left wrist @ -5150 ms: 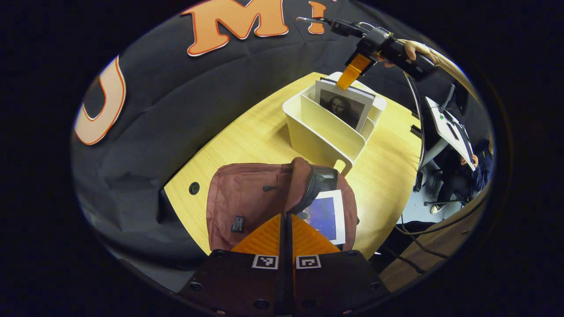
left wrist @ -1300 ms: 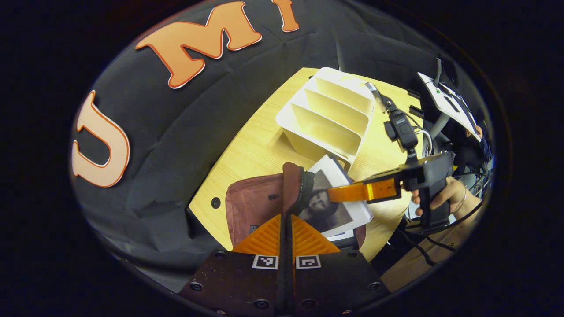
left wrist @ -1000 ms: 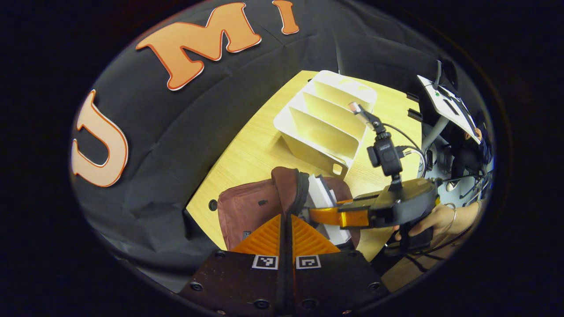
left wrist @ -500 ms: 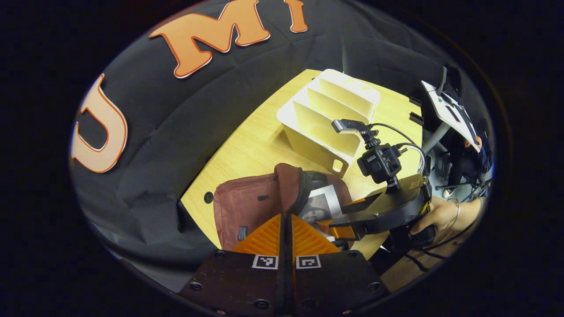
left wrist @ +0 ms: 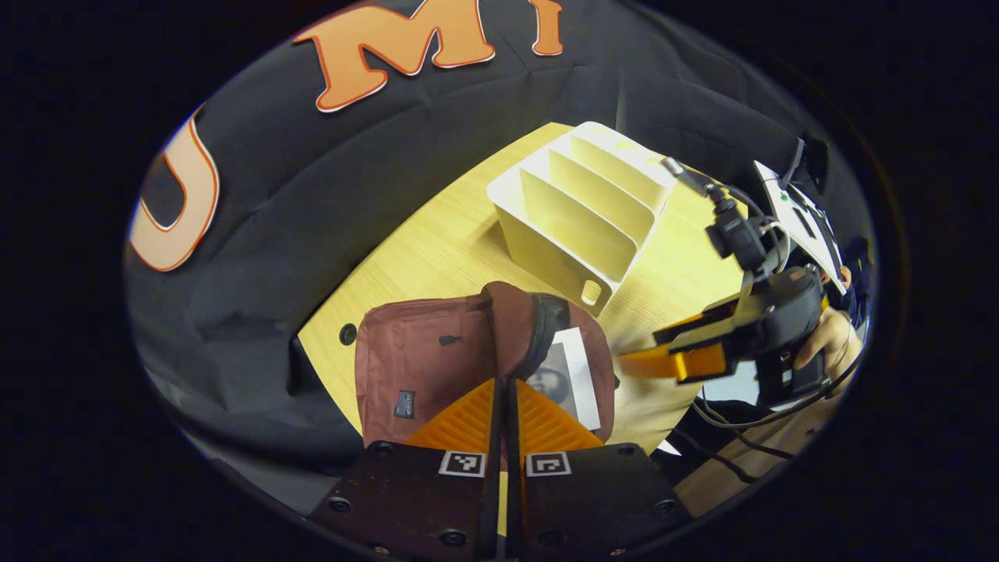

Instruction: Open the schoolbag, grab two books from the bookshelf and put them into the schoolbag.

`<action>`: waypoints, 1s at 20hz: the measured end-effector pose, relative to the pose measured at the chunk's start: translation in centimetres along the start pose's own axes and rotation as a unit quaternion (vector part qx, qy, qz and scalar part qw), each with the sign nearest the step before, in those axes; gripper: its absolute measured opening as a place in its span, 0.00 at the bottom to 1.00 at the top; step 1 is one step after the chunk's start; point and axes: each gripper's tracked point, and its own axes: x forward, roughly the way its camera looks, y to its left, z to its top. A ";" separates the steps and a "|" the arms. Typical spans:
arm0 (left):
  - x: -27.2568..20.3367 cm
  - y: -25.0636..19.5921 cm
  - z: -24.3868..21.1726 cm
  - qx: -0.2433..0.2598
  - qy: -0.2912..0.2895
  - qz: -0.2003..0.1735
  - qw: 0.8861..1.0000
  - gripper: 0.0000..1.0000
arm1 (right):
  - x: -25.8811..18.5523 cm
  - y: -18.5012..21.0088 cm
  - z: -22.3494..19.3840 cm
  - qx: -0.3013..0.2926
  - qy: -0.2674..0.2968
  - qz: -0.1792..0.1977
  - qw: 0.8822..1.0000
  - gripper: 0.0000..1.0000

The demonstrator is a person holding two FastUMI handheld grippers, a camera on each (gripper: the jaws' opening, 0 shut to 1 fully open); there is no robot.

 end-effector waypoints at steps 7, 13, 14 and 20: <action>3.0 -3.8 -0.7 -0.073 0.009 -0.038 0.997 0.65 | -3.5 -7.6 3.4 0.002 0.006 -0.035 0.999 0.98; 5.9 -7.5 -1.1 -0.124 0.022 -0.027 0.992 1.00 | -4.8 -10.8 5.7 -0.046 0.042 -0.042 0.997 0.98; 6.6 -7.9 -0.5 -0.135 0.018 -0.020 0.990 1.00 | -4.9 -11.2 6.2 -0.057 0.046 -0.042 0.996 0.98; 7.2 -10.2 5.2 -0.259 -0.071 0.015 0.963 1.00 | -7.5 -11.8 11.5 -0.136 0.006 -0.016 0.991 0.98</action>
